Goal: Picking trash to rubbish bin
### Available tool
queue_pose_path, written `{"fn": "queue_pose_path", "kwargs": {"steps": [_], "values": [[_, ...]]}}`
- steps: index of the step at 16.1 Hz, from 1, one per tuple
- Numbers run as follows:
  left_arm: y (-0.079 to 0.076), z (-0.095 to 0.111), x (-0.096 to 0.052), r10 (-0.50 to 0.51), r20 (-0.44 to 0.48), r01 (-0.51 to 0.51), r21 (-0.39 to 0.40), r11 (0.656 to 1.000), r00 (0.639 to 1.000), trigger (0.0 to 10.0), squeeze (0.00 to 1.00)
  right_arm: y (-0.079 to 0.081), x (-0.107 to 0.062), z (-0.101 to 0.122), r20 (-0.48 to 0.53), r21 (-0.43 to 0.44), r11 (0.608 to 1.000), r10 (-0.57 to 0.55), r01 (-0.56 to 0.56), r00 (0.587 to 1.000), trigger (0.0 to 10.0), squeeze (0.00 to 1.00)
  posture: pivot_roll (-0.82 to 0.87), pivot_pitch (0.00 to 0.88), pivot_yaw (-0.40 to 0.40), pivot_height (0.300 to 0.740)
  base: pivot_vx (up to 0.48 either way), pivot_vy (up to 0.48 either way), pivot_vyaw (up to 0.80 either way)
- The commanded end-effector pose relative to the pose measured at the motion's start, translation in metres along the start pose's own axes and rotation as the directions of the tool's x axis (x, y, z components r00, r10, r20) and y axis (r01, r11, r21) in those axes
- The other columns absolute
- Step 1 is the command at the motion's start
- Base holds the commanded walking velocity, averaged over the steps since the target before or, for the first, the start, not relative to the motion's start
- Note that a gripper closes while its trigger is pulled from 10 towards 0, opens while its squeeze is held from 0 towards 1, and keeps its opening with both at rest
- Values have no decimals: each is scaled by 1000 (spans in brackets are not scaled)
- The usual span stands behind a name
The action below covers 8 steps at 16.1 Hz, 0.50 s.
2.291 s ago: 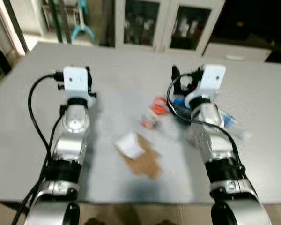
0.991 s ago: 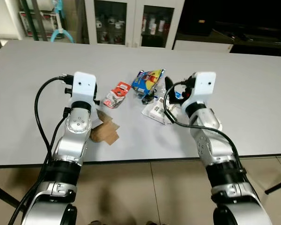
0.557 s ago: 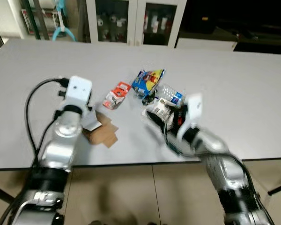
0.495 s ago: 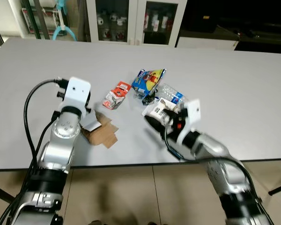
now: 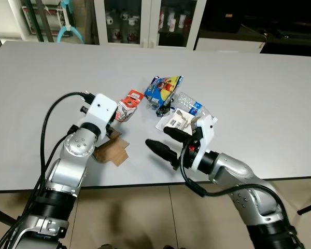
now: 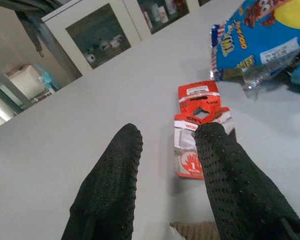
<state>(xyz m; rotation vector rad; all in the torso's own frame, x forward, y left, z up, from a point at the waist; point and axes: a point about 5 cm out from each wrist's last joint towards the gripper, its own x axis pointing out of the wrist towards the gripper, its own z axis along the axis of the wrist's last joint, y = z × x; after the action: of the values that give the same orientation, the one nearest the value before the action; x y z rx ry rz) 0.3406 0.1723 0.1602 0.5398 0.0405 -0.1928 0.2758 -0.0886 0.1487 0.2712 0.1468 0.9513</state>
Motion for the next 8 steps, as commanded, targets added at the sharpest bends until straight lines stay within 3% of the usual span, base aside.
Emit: {"fn": "queue_pose_path", "kwargs": {"steps": [1, 6, 8], "values": [[-2, 0, -2, -23, -7, 23, 16, 1000, 1000, 10000, 0, 3, -4, -2, -21, -1, 1000, 29, -29, 999, 10000, 0, -49, 61, -79, 740, 0, 0, 0], [-3, -3, -2, -76, -66, 80, 69, 994, 995, 10000, 0, 10, -10, -18, -135, -1, 998, 64, -65, 989, 10000, 0, -48, 59, -81, 740, 0, 0, 0], [-2, -10, -3, -65, -108, 73, 68, 995, 992, 10000, 0, 12, -8, -19, -130, 2, 998, 70, -71, 989, 10000, 0, -48, 60, -80, 740, 0, 0, 0]]}}
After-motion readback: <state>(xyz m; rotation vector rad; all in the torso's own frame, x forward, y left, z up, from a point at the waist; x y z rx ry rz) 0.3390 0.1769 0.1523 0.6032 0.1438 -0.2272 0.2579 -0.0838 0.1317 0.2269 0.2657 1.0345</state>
